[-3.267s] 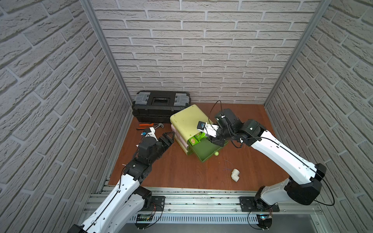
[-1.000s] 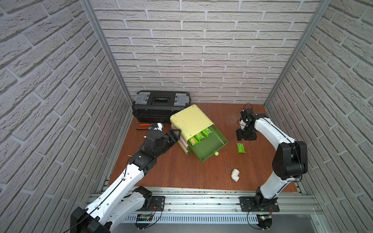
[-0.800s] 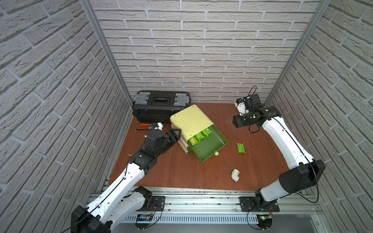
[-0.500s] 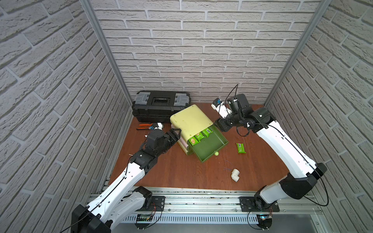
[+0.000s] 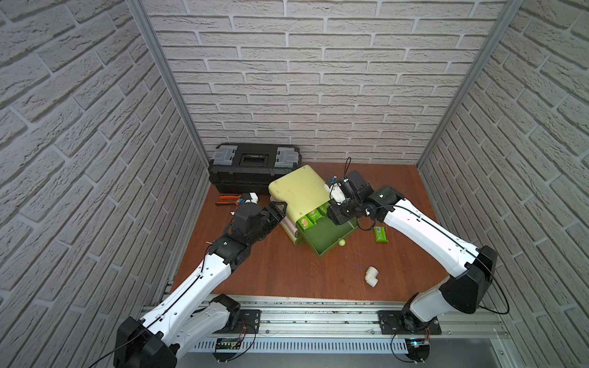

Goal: Take the cookies out of the drawer
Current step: Place the cookie at the center of the board.

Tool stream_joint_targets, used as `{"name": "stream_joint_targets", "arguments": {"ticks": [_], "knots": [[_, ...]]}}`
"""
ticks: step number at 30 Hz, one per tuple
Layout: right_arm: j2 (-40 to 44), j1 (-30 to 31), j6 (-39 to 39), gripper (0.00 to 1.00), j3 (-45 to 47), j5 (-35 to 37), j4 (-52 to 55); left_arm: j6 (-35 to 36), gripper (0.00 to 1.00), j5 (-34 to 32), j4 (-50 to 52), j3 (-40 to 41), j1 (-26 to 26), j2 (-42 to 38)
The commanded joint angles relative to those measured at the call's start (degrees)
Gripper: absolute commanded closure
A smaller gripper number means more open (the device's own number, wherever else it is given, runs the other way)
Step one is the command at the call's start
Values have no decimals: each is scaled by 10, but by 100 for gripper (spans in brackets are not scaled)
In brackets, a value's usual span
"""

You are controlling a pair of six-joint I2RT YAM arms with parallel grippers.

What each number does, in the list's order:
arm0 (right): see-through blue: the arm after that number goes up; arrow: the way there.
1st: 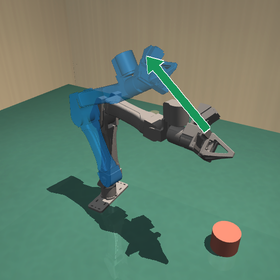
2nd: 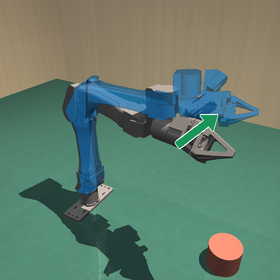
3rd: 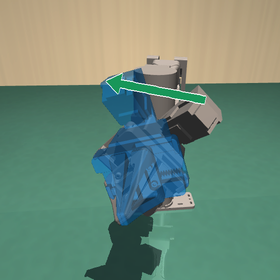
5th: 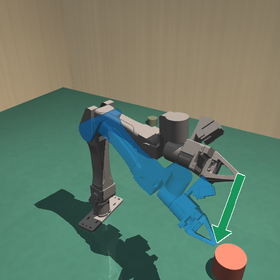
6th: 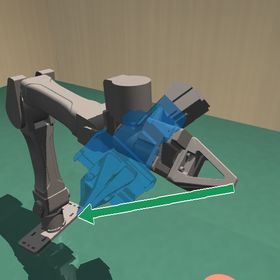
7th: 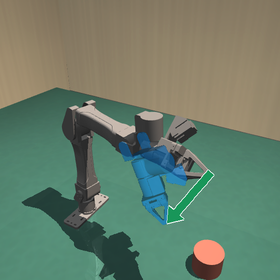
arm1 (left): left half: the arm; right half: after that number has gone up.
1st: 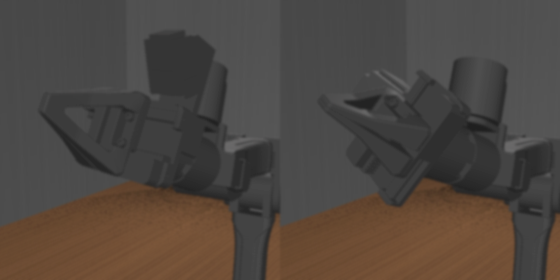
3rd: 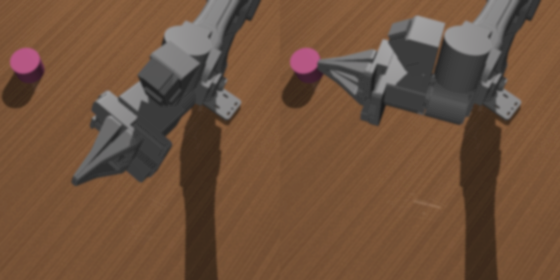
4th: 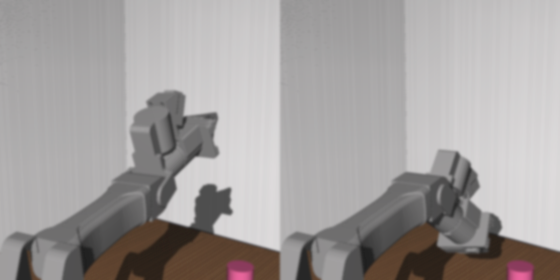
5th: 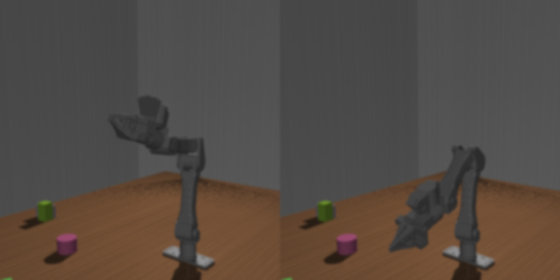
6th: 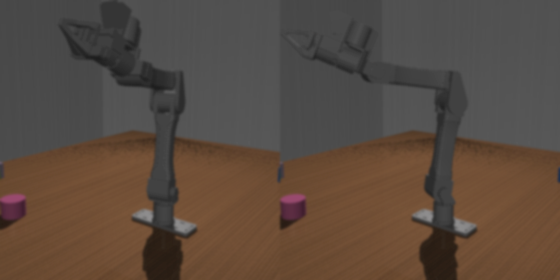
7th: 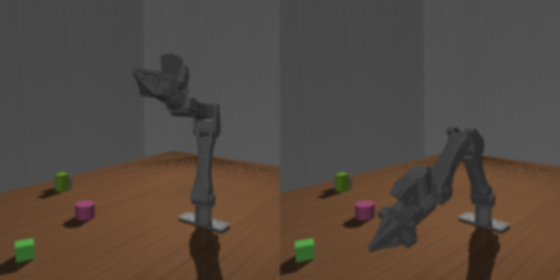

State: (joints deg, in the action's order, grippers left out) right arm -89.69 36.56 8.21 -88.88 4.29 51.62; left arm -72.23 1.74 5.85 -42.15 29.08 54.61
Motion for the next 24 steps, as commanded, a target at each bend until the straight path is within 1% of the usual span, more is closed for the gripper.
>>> {"name": "stream_joint_targets", "arguments": {"ticks": [1, 6, 13, 24], "knots": [[-22, 0, 1, 39, -12, 16, -48, -3, 25, -9, -16, 2, 5, -2], [-36, -1, -19, 38, -8, 20, -73, -3, 26, -8, -15, 2, 5, -2], [-34, -3, -59, 38, 29, 25, -129, -1, 26, -8, -16, 2, 5, -2], [-38, -12, -74, 39, 66, 14, -170, -1, 26, -11, -12, 7, 5, -12]]}}
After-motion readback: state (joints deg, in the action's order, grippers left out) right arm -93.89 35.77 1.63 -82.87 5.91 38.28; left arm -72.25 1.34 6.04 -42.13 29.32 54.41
